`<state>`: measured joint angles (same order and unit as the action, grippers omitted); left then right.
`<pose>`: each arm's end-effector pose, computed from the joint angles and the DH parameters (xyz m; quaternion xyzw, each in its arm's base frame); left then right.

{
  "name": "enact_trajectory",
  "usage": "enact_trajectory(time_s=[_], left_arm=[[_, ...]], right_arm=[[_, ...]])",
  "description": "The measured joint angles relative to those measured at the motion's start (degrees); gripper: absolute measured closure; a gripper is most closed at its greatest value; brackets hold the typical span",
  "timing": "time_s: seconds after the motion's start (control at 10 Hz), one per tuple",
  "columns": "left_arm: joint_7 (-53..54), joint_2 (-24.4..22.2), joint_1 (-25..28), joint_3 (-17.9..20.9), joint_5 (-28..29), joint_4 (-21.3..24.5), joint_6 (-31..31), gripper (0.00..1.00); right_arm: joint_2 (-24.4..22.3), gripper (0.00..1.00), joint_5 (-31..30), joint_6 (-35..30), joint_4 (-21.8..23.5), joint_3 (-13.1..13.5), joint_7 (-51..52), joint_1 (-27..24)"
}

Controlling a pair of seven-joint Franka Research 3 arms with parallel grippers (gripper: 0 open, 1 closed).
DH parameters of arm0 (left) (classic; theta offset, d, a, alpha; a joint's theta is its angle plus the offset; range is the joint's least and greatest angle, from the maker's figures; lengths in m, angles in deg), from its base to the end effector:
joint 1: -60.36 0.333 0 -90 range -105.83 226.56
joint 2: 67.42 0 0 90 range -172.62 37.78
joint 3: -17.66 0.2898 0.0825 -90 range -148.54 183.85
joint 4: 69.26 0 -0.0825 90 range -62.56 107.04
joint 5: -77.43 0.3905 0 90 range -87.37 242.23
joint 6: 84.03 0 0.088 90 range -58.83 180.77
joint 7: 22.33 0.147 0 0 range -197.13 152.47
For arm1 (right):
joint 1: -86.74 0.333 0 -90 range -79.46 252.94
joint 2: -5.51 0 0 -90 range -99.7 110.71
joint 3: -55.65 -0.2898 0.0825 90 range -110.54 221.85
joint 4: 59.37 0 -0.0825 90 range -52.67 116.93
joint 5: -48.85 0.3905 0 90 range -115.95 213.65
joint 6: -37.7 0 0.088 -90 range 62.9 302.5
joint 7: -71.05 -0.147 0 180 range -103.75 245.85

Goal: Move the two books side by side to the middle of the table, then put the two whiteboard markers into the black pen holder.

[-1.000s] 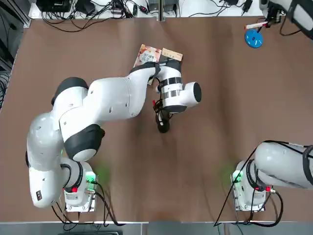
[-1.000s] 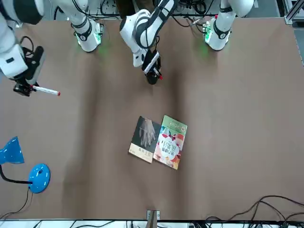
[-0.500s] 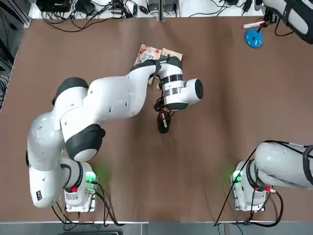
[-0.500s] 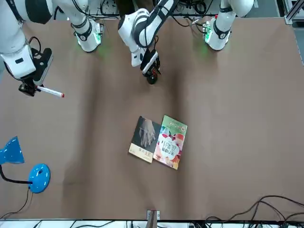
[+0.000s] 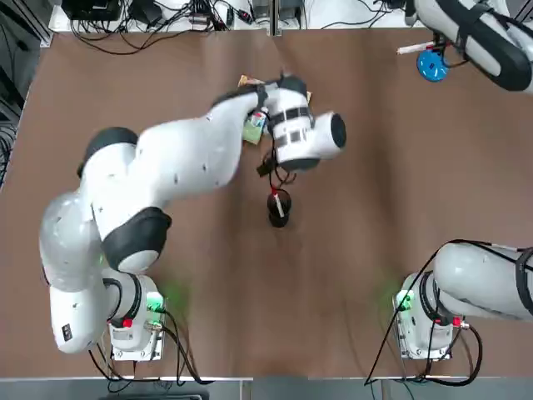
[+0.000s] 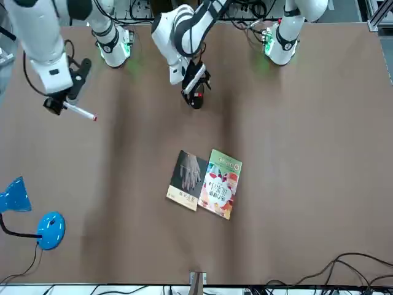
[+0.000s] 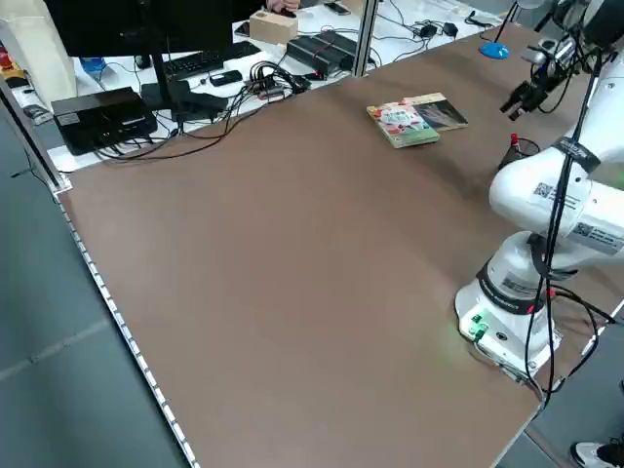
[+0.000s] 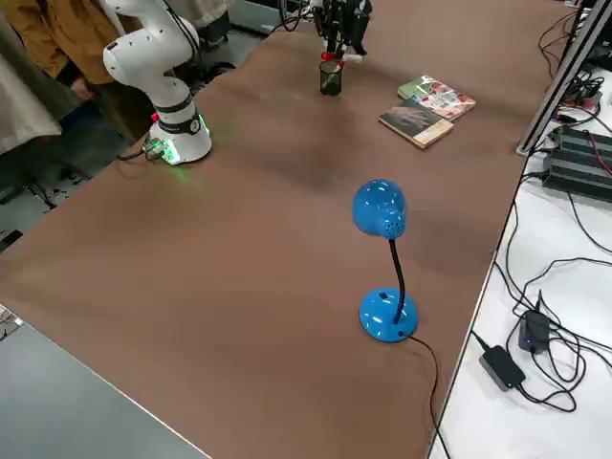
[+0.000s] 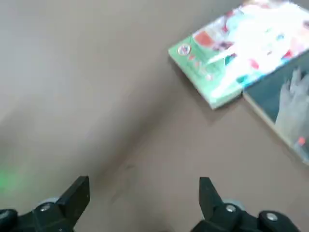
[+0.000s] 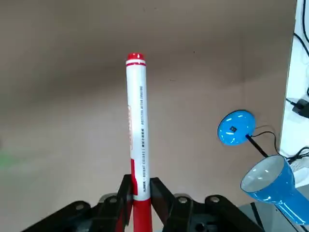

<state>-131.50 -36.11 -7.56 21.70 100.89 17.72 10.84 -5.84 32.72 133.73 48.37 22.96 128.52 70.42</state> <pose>0.3245 -0.5453 0.2683 -0.9040 -0.3130 -0.2010 0.2107 0.5001 0.1227 0.5170 0.7773 0.5989 -0.0861 0.1724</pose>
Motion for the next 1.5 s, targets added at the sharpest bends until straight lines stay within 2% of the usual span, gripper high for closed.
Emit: enact_trajectory(time_s=[0.5,0.6,0.7,0.9,1.0,1.1,1.3,1.5], left_arm=[[8.8,-10.3,12.5,0.3,0.0,0.6,-0.6,0.01],[11.6,-12.6,15.6,0.3,0.0,0.8,-0.6,0.01],[15.1,-14.9,18.7,0.3,0.0,1.1,-0.6,0.02],[23.8,-19.7,25.0,0.3,-0.6,2.3,-0.7,0.04],[29.3,-22.4,28.6,0.3,-1.5,3.1,-0.8,0.04],[35.6,-25.3,32.8,0.3,-3.0,4.0,-0.8,0.04],[48.8,-30.7,41.4,0.3,-7.0,5.9,-0.8,0.04],[62.7,-34.1,50.2,0.3,-12.5,6.7,-0.8,0.04]], right_arm=[[-0.1,0.79,-0.5,-5.0,-1.9,-6.0,-7.8,0.0],[-0.1,0.79,-1.0,-5.9,-1.9,-8.6,-10.7,0.1],[0.0,0.79,-2.1,-7.5,-2.1,-12.7,-14.9,0.1],[0.0,0.79,-4.3,-10.6,-2.1,-24.4,-23.8,0.2],[-0.1,0.79,-4.4,-11.9,-1.9,-29.0,-26.9,0.3],[0.0,0.79,-4.5,-12.8,-1.5,-31.4,-28.8,0.3],[1.0,0.79,-5.9,-13.8,-0.7,-33.8,-32.2,0.2],[1.9,0.79,-7.3,-13.9,0.1,-35.4,-34.8,0.2]])
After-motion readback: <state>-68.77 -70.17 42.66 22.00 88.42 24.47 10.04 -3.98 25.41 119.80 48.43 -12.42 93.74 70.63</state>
